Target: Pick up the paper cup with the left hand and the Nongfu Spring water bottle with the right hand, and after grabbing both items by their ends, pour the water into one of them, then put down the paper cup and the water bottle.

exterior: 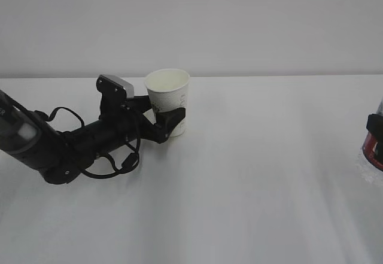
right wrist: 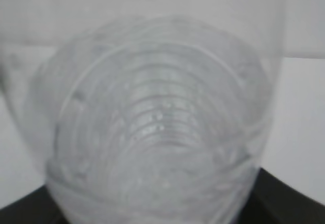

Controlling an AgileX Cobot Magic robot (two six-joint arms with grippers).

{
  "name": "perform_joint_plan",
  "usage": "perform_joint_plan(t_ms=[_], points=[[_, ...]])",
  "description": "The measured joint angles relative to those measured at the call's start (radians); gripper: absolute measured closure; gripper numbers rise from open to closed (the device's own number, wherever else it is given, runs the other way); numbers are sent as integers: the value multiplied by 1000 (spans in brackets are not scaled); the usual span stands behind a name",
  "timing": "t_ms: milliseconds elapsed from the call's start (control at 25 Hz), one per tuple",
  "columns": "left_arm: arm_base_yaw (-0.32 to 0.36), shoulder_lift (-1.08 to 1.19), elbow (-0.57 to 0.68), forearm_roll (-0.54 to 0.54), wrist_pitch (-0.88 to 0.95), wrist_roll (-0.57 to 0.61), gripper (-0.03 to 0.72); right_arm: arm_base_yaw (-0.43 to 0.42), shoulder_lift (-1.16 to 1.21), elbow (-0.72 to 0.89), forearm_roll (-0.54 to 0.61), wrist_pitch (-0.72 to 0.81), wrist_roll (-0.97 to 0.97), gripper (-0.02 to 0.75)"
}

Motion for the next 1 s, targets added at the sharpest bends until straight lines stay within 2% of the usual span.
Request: perform_joint_plan(t_ms=[440, 760, 1000], points=[[0, 0, 0, 0, 0, -2, 4, 0, 0, 0, 0, 0, 0, 286], [0, 0, 0, 2, 0, -2, 156, 0, 0, 0, 0, 0, 0, 286], [0, 0, 0, 6, 0, -2, 176, 0, 0, 0, 0, 0, 0, 286]])
